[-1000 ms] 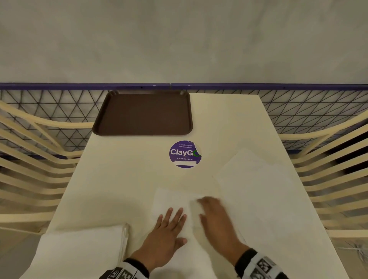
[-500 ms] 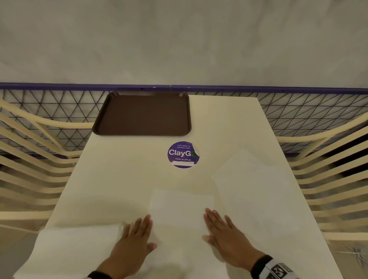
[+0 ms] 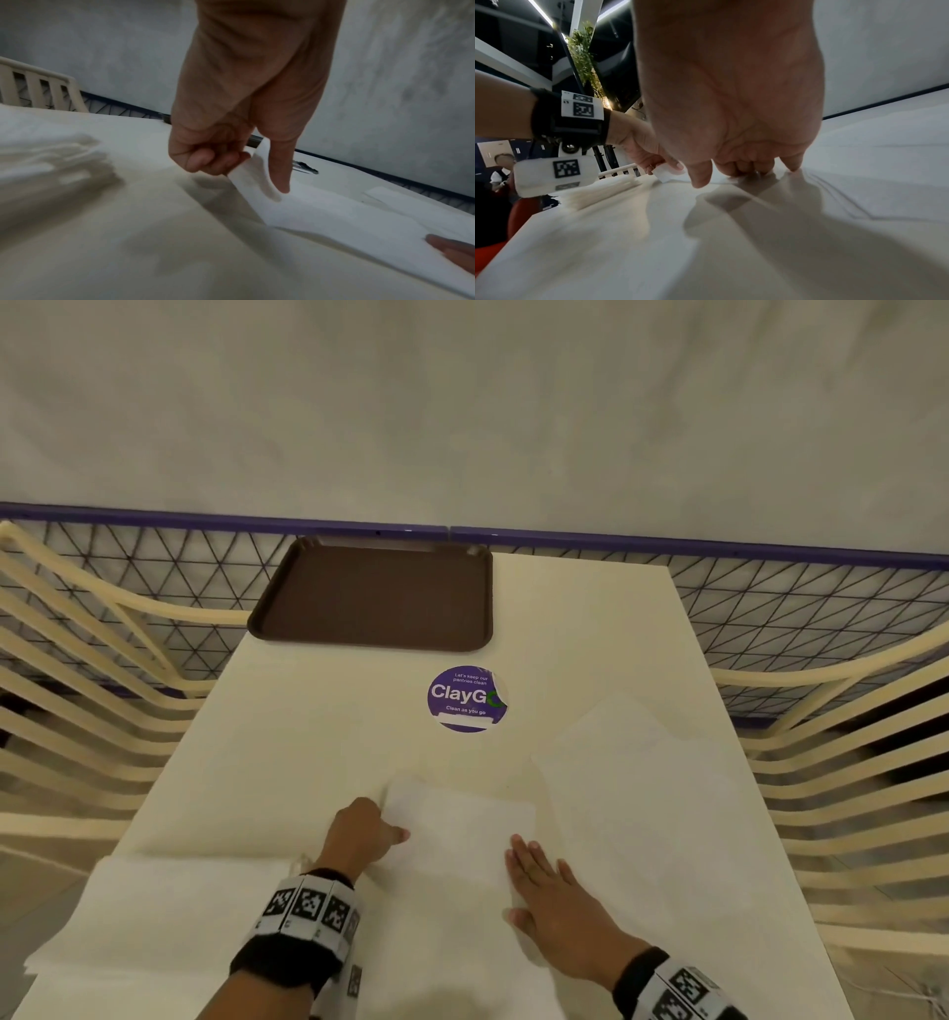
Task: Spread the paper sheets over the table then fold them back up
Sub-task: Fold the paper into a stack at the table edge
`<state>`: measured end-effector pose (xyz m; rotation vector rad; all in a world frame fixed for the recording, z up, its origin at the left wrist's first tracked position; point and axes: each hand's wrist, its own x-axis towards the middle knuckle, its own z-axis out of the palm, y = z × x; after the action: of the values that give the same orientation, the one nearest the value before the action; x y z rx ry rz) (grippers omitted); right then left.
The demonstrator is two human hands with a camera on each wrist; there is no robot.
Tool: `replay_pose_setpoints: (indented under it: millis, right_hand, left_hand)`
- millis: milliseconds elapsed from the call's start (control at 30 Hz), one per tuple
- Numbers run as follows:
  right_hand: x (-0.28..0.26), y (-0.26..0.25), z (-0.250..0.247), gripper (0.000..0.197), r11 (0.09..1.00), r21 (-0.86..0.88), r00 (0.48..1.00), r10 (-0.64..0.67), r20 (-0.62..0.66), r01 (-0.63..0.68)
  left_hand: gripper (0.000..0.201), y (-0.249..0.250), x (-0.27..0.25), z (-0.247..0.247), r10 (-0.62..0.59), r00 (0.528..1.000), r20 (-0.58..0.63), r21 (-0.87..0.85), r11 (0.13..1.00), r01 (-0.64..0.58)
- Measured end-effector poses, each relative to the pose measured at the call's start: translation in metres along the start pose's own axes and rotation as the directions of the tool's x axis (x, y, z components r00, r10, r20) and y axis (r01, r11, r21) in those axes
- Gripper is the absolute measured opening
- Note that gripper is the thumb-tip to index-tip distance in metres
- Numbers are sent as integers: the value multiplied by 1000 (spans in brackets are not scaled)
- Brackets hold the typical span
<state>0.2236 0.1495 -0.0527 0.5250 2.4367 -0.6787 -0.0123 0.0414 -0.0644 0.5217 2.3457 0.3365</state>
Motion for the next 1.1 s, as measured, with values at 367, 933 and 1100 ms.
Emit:
replay_pose_setpoints:
  millis: [367, 933, 1100]
  right_hand:
    - [28, -22, -52, 91, 973, 211, 928, -6, -372, 91]
    - [110, -195, -62, 14, 671, 740, 990, -132, 55, 48]
    - [125, -220, -20, 24, 746, 665, 999, 1, 51, -35]
  left_hand:
    - [17, 10, -62, -33, 488, 866, -110, -243, 832, -500]
    - [2, -195, -93, -158, -83, 980, -181, -587, 809, -40]
    - [17, -240, -73, -140, -147, 975, -165, -376, 924, 75]
